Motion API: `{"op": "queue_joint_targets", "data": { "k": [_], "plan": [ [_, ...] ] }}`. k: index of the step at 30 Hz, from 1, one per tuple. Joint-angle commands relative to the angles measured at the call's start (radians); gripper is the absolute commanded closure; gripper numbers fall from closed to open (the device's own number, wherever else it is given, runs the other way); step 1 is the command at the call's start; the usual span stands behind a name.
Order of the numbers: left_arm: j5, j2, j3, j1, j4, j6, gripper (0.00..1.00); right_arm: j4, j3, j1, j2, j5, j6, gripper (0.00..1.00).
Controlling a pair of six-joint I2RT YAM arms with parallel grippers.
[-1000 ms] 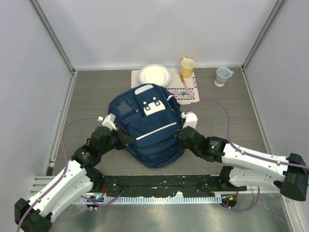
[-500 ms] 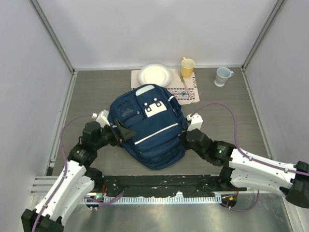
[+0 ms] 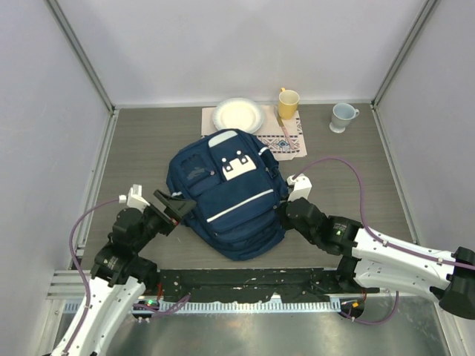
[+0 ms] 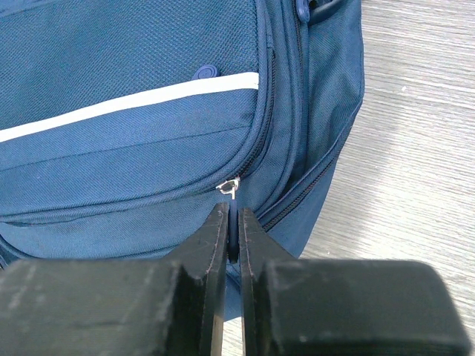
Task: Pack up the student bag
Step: Zip the student bag at the center of the board.
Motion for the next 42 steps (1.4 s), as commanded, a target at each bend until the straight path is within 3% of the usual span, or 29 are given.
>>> {"op": "queue_joint_targets", "data": {
  "k": [1, 7, 14, 20, 29, 35, 37, 40, 41, 42],
  "plan": [
    [-0.052, -0.001, -0.014, -0.028, -0.060, -0.065, 0.01, 0.023, 0.028, -0.004, -0.006, 0.032, 0.014, 0.99],
    [-0.128, 0.125, -0.008, -0.144, 0.018, -0.084, 0.00, 0.030, 0.048, -0.002, 0.036, 0.035, 0.025, 0.99],
    [-0.421, 0.209, -0.011, -0.489, 0.141, -0.239, 0.00, 0.042, 0.054, -0.002, 0.063, 0.032, 0.037, 0.99],
    [-0.590, 0.339, -0.030, -0.667, 0.288, -0.364, 0.00, 0.037, 0.058, -0.002, 0.058, 0.038, 0.038, 0.99],
    [-0.826, 0.461, 0.007, -0.827, 0.339, -0.541, 0.00, 0.022, 0.052, -0.002, 0.035, 0.043, 0.045, 0.99],
    [-0.891, 0.520, 0.030, -0.879, 0.327, -0.591, 0.00, 0.036, 0.043, -0.002, 0.024, 0.038, 0.046, 0.99],
    [-0.902, 0.537, 0.032, -0.887, 0.328, -0.585, 0.07, 0.039, 0.040, -0.004, 0.021, 0.034, 0.048, 0.99],
    [-0.934, 0.527, 0.016, -0.890, 0.354, -0.533, 0.40, 0.040, 0.032, -0.002, 0.015, 0.029, 0.045, 0.99],
    [-0.940, 0.517, 0.001, -0.890, 0.354, -0.526, 0.58, 0.042, 0.029, -0.002, 0.011, 0.027, 0.042, 0.99],
    [-0.957, 0.507, -0.010, -0.891, 0.354, -0.519, 0.66, 0.040, 0.028, -0.002, 0.008, 0.030, 0.034, 0.99]
  ]
}}
